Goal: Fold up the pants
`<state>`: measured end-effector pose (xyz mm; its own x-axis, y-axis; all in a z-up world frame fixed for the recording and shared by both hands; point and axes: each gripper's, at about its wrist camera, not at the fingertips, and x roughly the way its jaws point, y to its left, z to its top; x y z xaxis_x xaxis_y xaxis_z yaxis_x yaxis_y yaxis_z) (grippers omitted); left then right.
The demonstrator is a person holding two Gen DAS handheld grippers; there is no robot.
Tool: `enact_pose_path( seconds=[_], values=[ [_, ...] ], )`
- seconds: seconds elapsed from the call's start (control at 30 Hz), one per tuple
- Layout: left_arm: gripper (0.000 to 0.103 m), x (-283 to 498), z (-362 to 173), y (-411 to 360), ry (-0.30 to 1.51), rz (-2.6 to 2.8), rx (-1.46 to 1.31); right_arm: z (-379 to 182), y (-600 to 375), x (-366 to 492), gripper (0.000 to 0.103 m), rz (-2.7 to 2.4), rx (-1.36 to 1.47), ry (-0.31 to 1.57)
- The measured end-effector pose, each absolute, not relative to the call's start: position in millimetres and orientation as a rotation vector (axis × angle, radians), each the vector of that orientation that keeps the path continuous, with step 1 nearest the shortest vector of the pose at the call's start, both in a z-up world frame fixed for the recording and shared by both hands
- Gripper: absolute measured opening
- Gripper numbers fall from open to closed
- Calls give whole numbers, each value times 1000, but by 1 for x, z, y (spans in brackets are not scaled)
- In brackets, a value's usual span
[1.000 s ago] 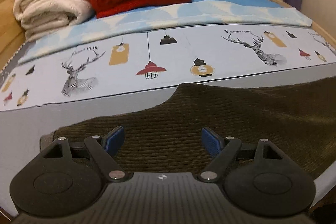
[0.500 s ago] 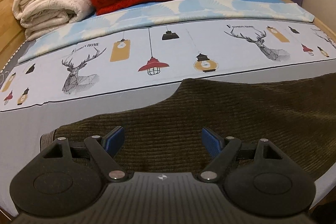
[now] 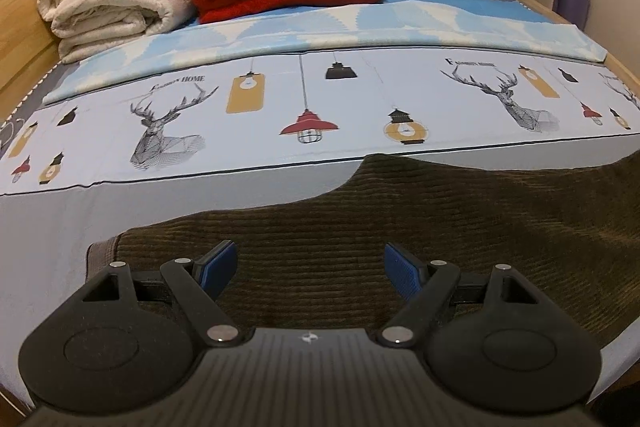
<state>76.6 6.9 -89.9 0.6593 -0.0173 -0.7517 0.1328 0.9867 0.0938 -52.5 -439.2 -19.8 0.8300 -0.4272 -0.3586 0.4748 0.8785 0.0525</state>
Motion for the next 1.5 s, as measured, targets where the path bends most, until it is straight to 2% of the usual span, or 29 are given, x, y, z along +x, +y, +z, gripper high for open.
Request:
enact_pose_path(
  seconds=[0.1, 0.17, 0.27, 0.3, 0.37, 0.43, 0.5, 0.63, 0.9, 1.03, 1.07, 1.1, 1.13, 1.17, 1.33, 1.47, 1.5],
  values=[
    [84, 75, -90, 17, 850, -67, 136, -16, -341, -47, 23, -266, -67, 295],
    [84, 75, -90, 26, 854, -51, 124, -32, -276, -46, 24, -107, -196, 310],
    [84, 75, -90, 41, 866, -27, 92, -74, -200, -41, 26, 133, -373, 426],
    [84, 75, -90, 46, 872, -22, 78, -88, -182, -40, 31, 222, -405, 481],
    [84, 76, -90, 53, 882, -15, 57, -118, -156, -37, 32, 451, -456, 656],
    [84, 76, -90, 59, 893, -8, 42, -136, -141, -43, 32, 559, -515, 753],
    [84, 76, -91, 61, 898, -5, 36, -132, -141, -49, 32, 595, -525, 734],
    [84, 76, -91, 63, 891, -12, 48, -110, -172, -35, 47, 479, -359, 682],
    [84, 76, -94, 64, 903, -1, 45, -144, -183, 0, 48, 411, -345, 864],
    [84, 76, -95, 66, 908, 2, 45, -151, -170, 8, 47, 412, -352, 881],
    [84, 76, -95, 67, 909, 3, 44, -154, -168, 9, 46, 416, -348, 883],
    [84, 76, -95, 67, 910, 5, 42, -153, -169, 9, 35, 430, -350, 874],
    [84, 77, -95, 68, 911, 6, 39, -153, -166, 7, 16, 441, -358, 863],
    [84, 77, -95, 67, 913, 7, 36, -148, -168, 4, 14, 440, -367, 831],
    [84, 78, -95, 64, 909, -10, 37, -102, -180, -27, 13, 518, -352, 653],
    [84, 82, -96, 57, 913, -17, 48, -143, -166, -40, 15, 609, -581, 817],
    [84, 82, -97, 56, 915, -18, 45, -145, -163, -43, 16, 605, -612, 805]
  ],
)
